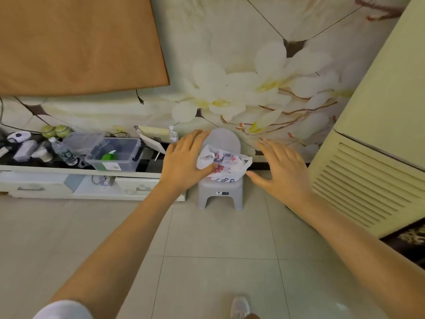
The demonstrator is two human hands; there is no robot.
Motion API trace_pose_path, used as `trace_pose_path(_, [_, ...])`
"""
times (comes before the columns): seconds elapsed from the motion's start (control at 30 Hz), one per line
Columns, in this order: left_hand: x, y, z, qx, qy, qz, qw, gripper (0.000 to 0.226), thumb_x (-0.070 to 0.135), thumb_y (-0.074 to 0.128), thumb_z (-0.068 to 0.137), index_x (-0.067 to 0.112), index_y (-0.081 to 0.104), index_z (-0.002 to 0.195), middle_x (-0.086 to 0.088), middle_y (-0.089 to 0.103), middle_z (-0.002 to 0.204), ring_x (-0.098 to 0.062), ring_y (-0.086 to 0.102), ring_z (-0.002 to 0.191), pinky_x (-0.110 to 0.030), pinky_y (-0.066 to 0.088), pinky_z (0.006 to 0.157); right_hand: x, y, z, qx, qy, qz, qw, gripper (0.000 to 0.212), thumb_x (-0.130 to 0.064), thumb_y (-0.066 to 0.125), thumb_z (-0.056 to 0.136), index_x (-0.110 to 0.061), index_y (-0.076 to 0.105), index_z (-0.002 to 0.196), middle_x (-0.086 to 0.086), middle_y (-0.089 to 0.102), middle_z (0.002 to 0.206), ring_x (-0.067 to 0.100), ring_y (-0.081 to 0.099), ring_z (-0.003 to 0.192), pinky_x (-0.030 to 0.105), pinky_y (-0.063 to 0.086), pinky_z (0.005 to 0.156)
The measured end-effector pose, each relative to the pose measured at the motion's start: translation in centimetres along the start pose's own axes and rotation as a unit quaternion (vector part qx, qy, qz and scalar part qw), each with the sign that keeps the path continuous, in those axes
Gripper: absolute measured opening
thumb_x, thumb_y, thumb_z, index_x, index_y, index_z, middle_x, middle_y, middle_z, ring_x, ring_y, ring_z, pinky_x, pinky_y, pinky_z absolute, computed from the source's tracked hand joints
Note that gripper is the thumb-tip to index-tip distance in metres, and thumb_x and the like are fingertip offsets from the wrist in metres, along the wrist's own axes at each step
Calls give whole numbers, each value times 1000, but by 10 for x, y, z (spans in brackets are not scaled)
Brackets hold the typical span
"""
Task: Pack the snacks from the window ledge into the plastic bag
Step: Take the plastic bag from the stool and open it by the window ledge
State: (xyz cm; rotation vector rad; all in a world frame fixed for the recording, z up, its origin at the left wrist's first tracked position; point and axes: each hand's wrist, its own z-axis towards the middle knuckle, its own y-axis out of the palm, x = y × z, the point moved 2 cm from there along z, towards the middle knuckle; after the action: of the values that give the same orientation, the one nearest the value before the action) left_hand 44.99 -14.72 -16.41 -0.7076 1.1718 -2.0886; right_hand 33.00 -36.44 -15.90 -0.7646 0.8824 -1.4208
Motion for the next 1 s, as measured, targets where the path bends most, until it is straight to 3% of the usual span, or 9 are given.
trace_pose_path(0.3, [-38,130,129,-39,-36,11,999,80,60,61,80,22,35,145,-3,44,145,-25,46,128,-45,40,97,93,137,119,-70,1,42,997,72,-60,45,78,-12,52,132,11,55,134,33,55,117,47,46,94])
trace_pose_path(0.5, [-62,219,199,-98,-73,-10,992,79,59,63,79,23,38,144,-2,46,143,-25,48,126,-44,41,95,144,228,184,-122,-10,69,990,67,-55,46,78,-10,57,126,11,60,126,33,60,106,44,48,88])
trace_pose_path(0.7, [-93,322,240,-172,-116,-39,977,80,58,64,78,25,35,145,0,42,147,-22,42,132,-41,37,101,173,324,218,-187,29,97,977,67,-53,46,76,-10,56,127,14,61,125,34,62,107,49,49,91])
trace_pose_path(0.87, [-132,415,275,-235,-150,-46,959,84,67,58,79,27,29,147,1,35,152,-21,35,137,-44,33,108,191,417,249,-265,67,98,957,70,-49,66,79,-12,47,136,15,54,135,36,53,121,55,43,99])
trace_pose_path(1.0, [-165,497,297,-289,-177,-42,940,86,71,56,77,29,28,146,3,35,152,-20,36,136,-43,34,107,207,495,271,-295,79,73,949,70,-44,71,78,-12,48,136,14,53,136,35,53,120,54,44,98])
